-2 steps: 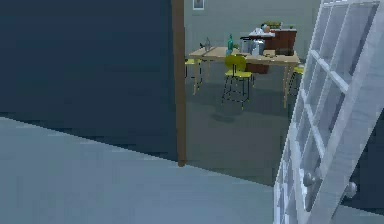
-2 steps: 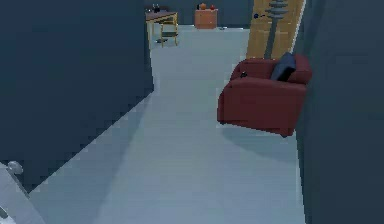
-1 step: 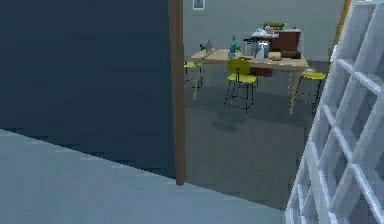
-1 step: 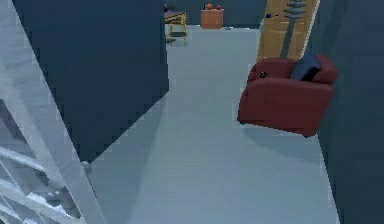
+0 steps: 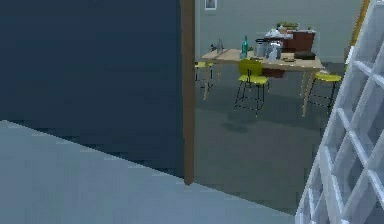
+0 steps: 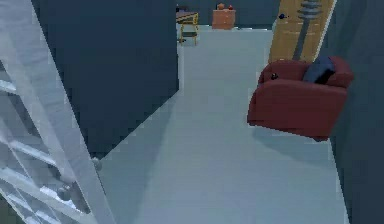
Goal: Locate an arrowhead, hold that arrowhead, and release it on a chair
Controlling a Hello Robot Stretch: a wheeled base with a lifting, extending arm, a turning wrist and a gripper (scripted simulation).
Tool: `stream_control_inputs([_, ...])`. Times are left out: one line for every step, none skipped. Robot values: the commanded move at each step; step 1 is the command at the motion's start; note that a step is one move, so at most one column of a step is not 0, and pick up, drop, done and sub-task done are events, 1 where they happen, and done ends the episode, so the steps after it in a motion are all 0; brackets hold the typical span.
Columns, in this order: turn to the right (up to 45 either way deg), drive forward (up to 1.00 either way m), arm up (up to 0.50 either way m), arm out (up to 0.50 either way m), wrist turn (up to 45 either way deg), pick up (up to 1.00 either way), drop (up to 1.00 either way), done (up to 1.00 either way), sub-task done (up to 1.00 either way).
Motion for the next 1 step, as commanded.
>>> stream_control_inputs([0.0, 0.30, 0.00, 0.00, 0.0, 0.00, 0.00, 0.00, 0.00])
